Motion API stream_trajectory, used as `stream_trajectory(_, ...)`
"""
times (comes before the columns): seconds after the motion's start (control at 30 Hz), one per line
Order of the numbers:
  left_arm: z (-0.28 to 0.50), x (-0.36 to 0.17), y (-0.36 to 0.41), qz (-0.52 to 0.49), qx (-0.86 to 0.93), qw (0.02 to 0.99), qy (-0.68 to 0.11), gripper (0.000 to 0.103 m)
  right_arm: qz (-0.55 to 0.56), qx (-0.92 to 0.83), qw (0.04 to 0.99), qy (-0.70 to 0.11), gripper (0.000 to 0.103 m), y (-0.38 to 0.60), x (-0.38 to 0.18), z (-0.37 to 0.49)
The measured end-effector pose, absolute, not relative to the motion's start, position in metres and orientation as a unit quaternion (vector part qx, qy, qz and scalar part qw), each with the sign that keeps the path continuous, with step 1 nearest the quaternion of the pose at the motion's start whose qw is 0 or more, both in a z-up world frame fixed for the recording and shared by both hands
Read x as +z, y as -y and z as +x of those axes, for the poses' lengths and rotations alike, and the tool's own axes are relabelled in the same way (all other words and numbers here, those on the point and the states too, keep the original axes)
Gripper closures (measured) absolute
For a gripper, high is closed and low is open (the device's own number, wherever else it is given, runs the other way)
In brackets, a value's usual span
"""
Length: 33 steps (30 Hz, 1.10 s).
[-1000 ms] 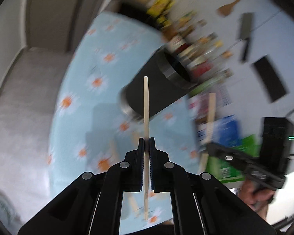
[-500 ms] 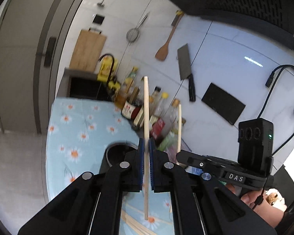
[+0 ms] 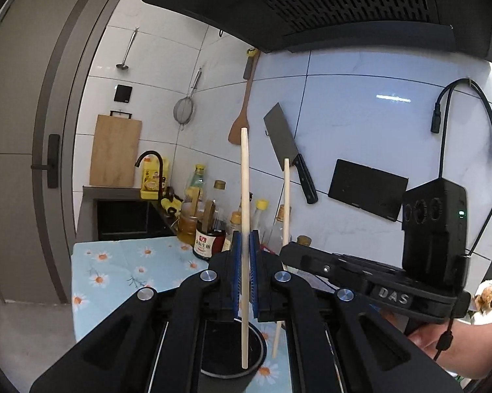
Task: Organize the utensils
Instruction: 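Lift both held chopsticks upright over the black utensil holder, then open both grippers to drop the chopsticks into the black holder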
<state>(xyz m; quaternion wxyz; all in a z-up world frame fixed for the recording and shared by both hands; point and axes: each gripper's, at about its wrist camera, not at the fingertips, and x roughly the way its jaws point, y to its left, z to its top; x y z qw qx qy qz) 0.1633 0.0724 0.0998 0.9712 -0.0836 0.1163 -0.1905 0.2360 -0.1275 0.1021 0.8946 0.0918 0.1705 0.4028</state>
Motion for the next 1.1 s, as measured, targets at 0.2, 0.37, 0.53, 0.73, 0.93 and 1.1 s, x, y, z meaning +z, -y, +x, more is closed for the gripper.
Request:
stream_trajectory(0.2,0.188,0.082,-0.083,-0.102,-0.192,0.967,-0.132,0.099,0.116,0.389,0.897,-0.177,0.097,0.132,0.089,0.259)
stream_trajectory(0.37,0.197,0.074,-0.089,-0.109,-0.180,0.968,-0.136,0.097,0.111,0.397,0.895,-0.173,0.097,0.125,0.084,0.262)
stream_trajectory(0.53,0.194,0.070,-0.094,-0.117,-0.172,0.968,-0.139,0.060,0.112,0.394,0.893,-0.185,0.088,0.119,0.077,0.262)
stream_trajectory(0.73,0.193,0.069,-0.110,-0.159,-0.160,0.964,-0.142,0.056,0.112,0.384,0.895,-0.197,0.087,0.122,0.074,0.261)
stream_trajectory(0.93,0.187,0.071,-0.111,-0.161,-0.156,0.963,-0.148,0.056,0.118,0.378,0.896,-0.200,0.087,0.131,0.077,0.251)
stream_trajectory(1.1,0.175,0.070,-0.115,-0.184,-0.159,0.957,-0.160,0.056,0.115,0.377,0.897,-0.201,0.086,0.137,0.083,0.235)
